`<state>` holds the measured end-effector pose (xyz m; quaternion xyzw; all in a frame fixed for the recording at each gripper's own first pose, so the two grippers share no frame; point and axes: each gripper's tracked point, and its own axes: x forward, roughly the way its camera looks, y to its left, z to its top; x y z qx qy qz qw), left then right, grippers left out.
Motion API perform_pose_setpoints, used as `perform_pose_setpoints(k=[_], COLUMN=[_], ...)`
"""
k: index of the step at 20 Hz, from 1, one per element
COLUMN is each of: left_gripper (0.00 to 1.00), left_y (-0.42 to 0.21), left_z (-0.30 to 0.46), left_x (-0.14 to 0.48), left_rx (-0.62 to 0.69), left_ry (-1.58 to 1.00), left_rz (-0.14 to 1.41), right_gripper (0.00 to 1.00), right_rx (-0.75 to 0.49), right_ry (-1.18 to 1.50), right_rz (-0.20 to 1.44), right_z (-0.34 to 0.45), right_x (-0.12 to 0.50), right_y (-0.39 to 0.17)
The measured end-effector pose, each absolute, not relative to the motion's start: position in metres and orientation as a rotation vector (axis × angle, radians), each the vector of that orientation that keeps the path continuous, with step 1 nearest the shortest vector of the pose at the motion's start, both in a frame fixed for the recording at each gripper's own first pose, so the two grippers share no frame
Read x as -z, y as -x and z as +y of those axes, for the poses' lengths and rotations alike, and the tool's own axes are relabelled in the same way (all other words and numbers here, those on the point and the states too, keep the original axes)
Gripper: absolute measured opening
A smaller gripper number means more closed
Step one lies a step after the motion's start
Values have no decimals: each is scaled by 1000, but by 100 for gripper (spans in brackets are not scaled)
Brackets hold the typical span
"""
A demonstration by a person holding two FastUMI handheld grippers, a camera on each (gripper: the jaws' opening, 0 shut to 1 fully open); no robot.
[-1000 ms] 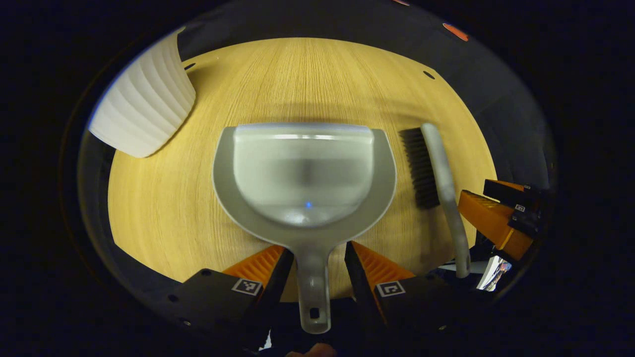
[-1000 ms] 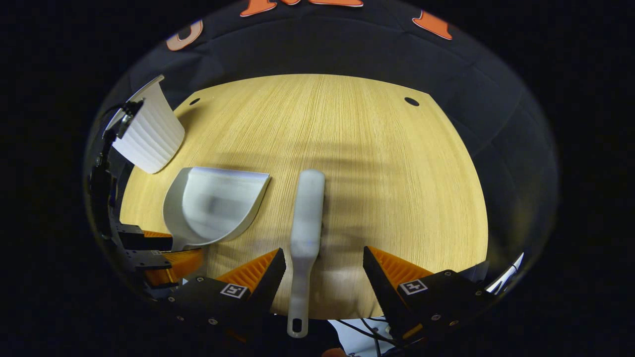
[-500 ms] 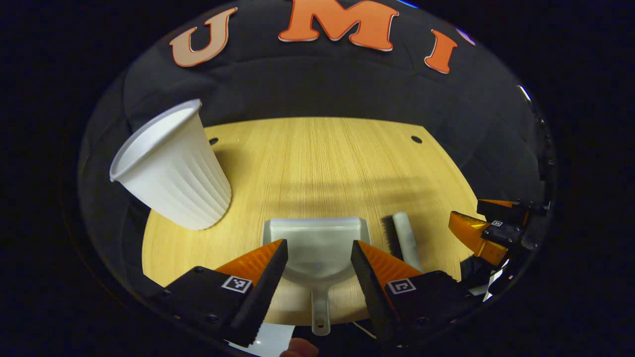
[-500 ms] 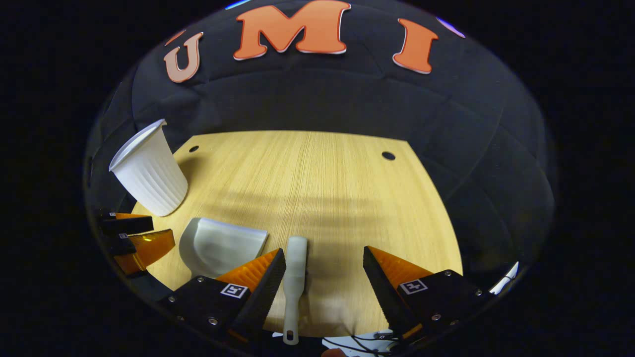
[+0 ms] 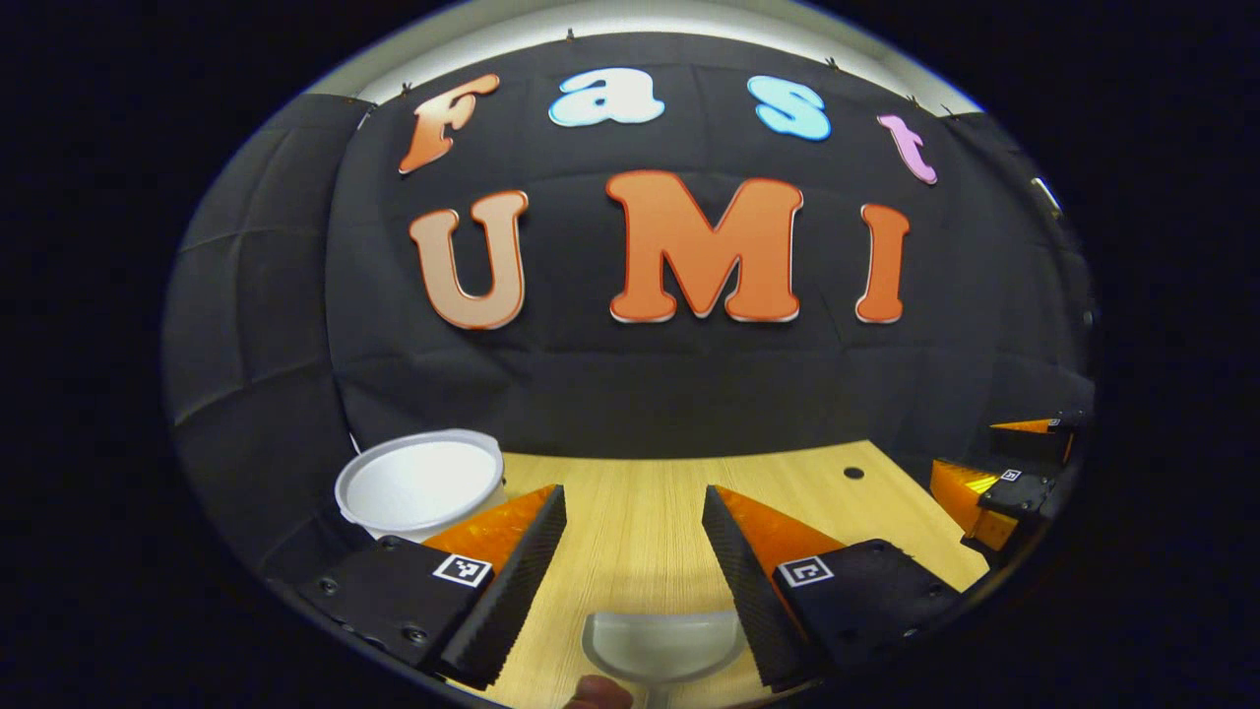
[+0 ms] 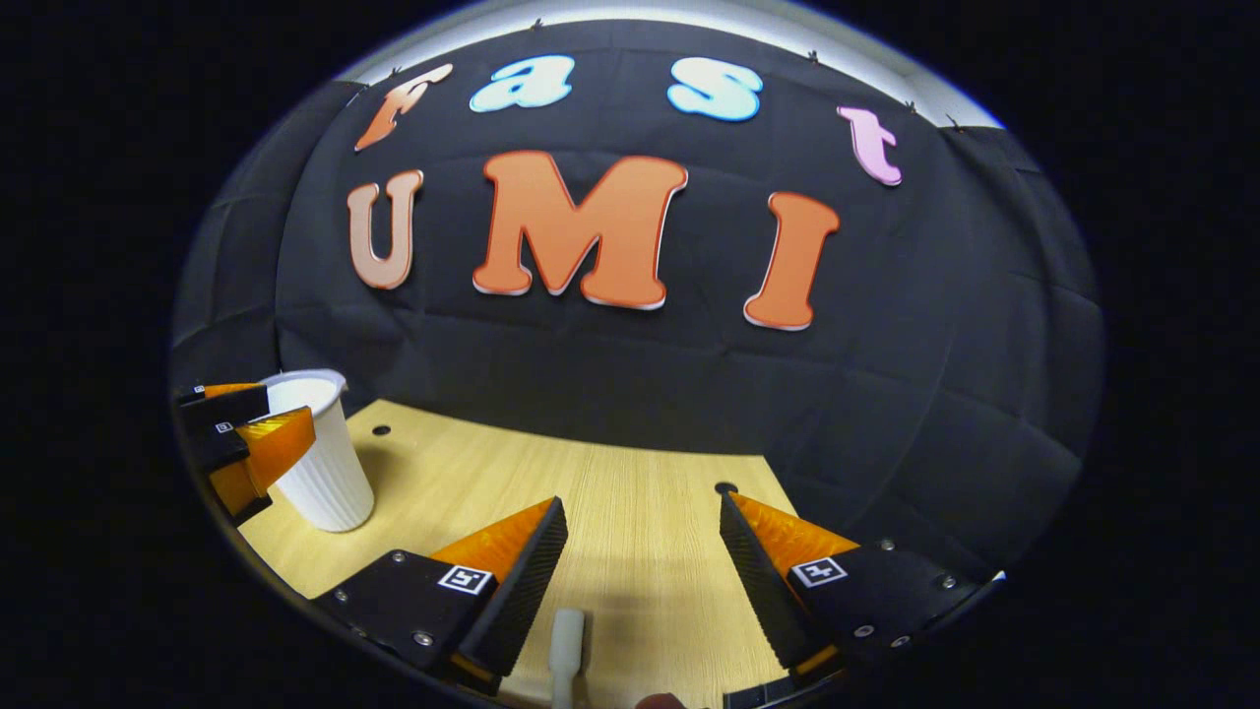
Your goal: Pick up the small broom and dustpan from the desktop, sweep the trash into the dustpan with the broom, and then empty the trash into the garbage bin.
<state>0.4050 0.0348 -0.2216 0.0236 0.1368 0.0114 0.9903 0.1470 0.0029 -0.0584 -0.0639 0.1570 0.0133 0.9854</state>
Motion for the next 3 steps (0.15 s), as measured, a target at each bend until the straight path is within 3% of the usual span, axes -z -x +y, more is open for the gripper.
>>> perform_pose_setpoints(k=[3], left_gripper=[88], left_y=[-399], left_z=[37], left_x=[203], left_rx=[-50], left_ry=[-25], left_rz=[84], right_gripper=[94], right_rx=[-14], right_ry=[47], right_rz=[199], right_z=[4], right_x=[25], right_y=[-149])
